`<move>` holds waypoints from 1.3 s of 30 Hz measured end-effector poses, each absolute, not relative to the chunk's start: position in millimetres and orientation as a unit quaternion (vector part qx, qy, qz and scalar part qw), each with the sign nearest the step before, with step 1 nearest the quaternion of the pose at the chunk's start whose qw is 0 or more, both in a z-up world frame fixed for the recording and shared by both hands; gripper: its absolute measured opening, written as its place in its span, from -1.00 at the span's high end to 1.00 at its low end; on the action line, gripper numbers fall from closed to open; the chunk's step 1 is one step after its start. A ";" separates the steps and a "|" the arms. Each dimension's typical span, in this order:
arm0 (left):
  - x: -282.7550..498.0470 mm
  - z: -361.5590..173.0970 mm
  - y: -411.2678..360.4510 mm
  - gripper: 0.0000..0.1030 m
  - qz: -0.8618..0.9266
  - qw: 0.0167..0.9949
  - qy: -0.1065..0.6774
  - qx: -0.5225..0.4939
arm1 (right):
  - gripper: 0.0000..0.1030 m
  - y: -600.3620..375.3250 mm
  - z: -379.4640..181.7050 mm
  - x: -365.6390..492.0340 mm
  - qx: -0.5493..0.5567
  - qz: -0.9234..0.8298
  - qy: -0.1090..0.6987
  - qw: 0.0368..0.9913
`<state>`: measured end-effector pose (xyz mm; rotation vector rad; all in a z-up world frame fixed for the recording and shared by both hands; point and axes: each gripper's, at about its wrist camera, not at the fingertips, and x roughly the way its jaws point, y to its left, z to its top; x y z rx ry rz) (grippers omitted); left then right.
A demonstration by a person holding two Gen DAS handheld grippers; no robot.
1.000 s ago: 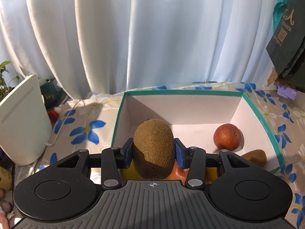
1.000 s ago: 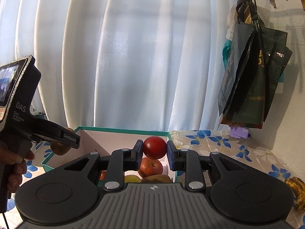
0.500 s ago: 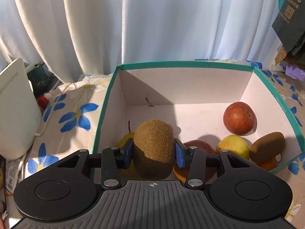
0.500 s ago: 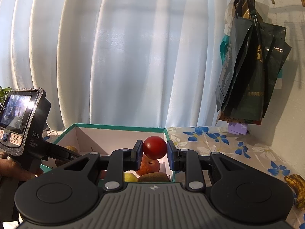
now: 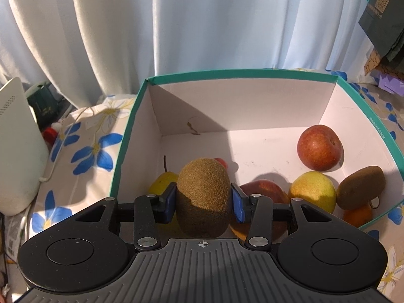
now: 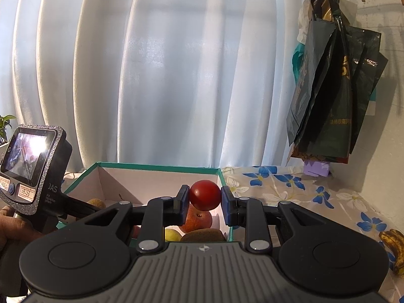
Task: Organize fruits
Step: 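Drop the kiwi into the box with the left gripper while the right gripper carries the tomato, then lower the cherry tomato into the teal box and open the right gripper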
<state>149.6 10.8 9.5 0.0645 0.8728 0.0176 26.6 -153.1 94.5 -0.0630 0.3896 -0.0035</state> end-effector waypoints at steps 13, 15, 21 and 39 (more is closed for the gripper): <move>148.7 11.7 9.3 -0.07 0.017 0.911 0.410 0.041 | 0.50 -155.0 93.1 28.7 -0.028 -0.004 0.194 0.981; 148.1 14.4 12.0 -0.19 0.015 0.912 0.409 0.033 | 0.50 -154.9 93.0 28.9 -0.029 -0.003 0.193 0.981; 136.6 26.8 17.3 -0.31 0.022 0.916 0.400 0.020 | 0.50 -154.4 92.3 30.1 -0.029 -0.001 0.193 0.981; 75.2 73.5 41.9 -0.96 0.067 0.930 0.360 -0.024 | 0.50 -150.0 92.5 26.5 -0.030 0.008 0.186 0.982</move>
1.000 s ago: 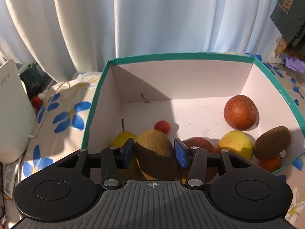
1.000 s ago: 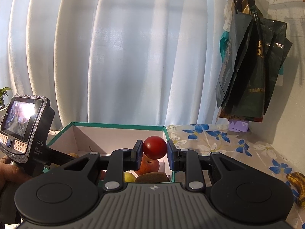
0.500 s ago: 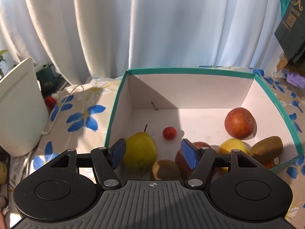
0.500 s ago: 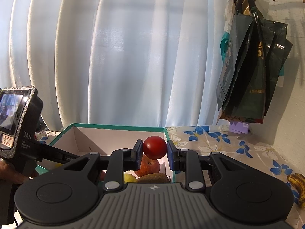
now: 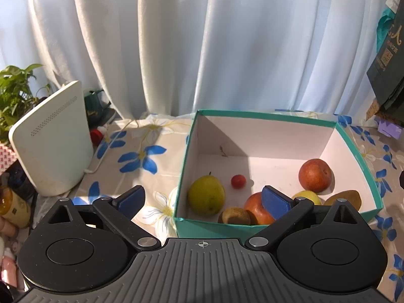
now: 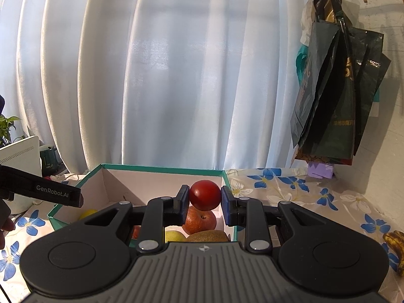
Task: Organize fruits
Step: 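Lower the cherry tomato into the teal box and open the right gripper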
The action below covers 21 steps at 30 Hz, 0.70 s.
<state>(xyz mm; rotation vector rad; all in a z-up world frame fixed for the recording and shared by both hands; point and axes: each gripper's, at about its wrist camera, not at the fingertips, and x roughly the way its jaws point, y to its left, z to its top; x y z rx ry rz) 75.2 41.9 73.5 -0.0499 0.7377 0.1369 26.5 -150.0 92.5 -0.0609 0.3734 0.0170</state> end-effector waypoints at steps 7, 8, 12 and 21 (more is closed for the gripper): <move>58.1 80.0 51.0 -0.99 0.078 0.931 0.354 -0.036 | 0.50 -153.7 93.3 28.6 -0.032 0.013 0.182 0.983; 56.3 80.8 52.0 -0.99 0.080 0.931 0.354 -0.037 | 0.50 -154.6 93.0 29.9 -0.032 0.014 0.183 0.982; 53.3 80.5 54.1 -1.00 0.090 0.928 0.360 -0.038 | 0.50 -155.1 88.5 39.4 -0.033 0.021 0.192 0.981; 47.6 78.5 62.9 -1.00 0.114 0.921 0.370 -0.045 | 0.50 -144.1 62.4 60.9 -0.041 0.052 0.235 0.970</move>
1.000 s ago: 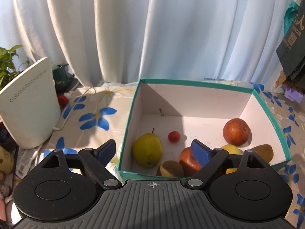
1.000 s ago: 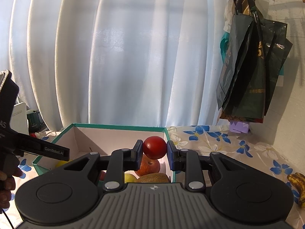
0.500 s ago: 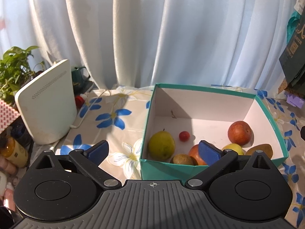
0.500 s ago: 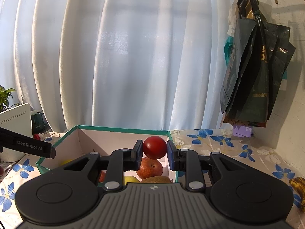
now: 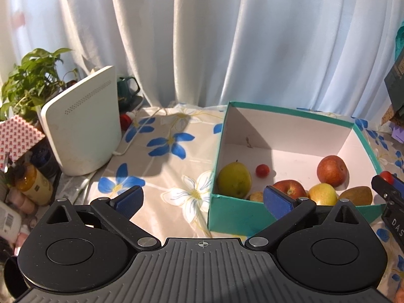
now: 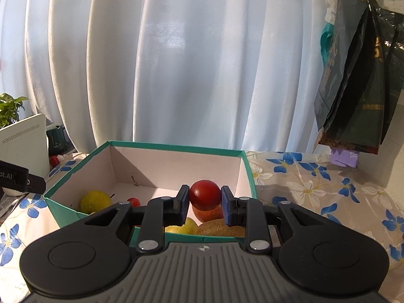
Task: Organize fruits
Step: 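Lower the cherry tomato into the teal box and open the right gripper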
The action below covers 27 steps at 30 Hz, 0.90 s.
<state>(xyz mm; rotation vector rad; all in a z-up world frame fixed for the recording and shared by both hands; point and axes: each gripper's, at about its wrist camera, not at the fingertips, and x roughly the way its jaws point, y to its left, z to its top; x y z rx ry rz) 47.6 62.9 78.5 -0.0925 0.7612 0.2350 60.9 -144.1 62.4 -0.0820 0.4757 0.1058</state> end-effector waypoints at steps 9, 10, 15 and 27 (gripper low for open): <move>53.5 76.6 60.4 -1.00 0.119 0.919 0.374 -0.042 | 0.49 -141.3 46.9 75.2 -0.048 0.065 0.264 0.961; 54.5 76.0 60.2 -1.00 0.118 0.919 0.375 -0.041 | 0.49 -141.5 46.3 76.4 -0.048 0.065 0.265 0.961; 59.0 73.8 54.8 -1.00 0.117 0.918 0.379 -0.022 | 0.49 -142.3 44.1 80.1 -0.051 0.065 0.271 0.959; 63.5 70.8 54.2 -1.00 0.114 0.914 0.389 -0.012 | -0.02 -140.0 44.4 82.1 -0.061 0.054 0.268 0.960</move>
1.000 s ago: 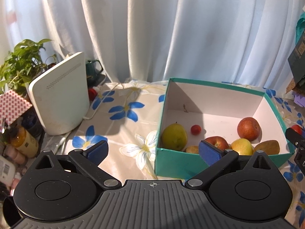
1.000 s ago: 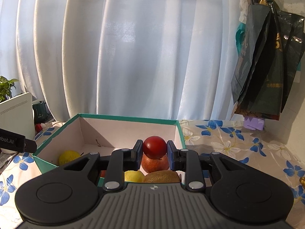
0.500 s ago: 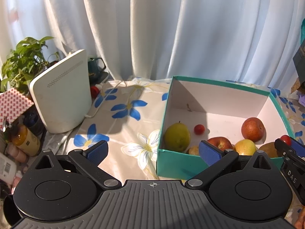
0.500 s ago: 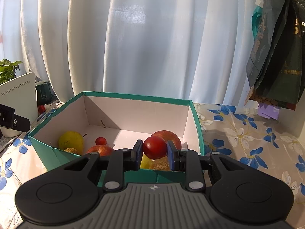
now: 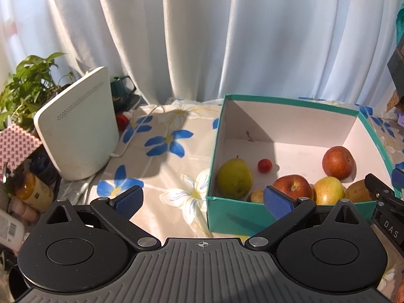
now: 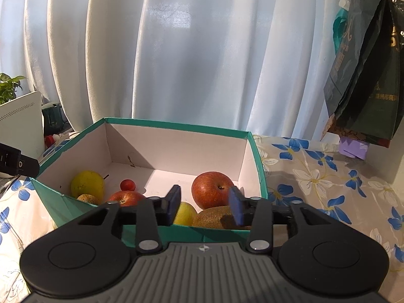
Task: Organize fruits
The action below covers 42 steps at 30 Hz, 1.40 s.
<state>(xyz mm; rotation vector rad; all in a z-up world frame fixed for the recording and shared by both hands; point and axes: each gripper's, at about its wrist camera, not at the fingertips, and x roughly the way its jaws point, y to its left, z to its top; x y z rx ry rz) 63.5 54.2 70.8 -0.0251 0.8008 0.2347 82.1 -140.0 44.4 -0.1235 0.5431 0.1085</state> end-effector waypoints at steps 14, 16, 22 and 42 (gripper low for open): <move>61.5 70.6 46.6 -1.00 0.085 0.910 0.405 -0.003 | -1.00 -146.2 77.5 64.3 -0.023 0.071 0.269 0.960; 59.6 72.0 45.7 -1.00 0.081 0.911 0.403 -0.003 | -1.00 -146.1 79.3 62.2 -0.013 0.079 0.289 0.954; 56.5 76.3 43.4 -1.00 0.070 0.907 0.415 -0.003 | -1.00 -146.5 81.8 54.0 -0.001 0.079 0.349 0.934; 87.2 90.0 31.4 -1.00 0.040 0.889 0.456 0.017 | -1.00 -109.7 73.8 94.4 -0.112 0.053 0.575 0.809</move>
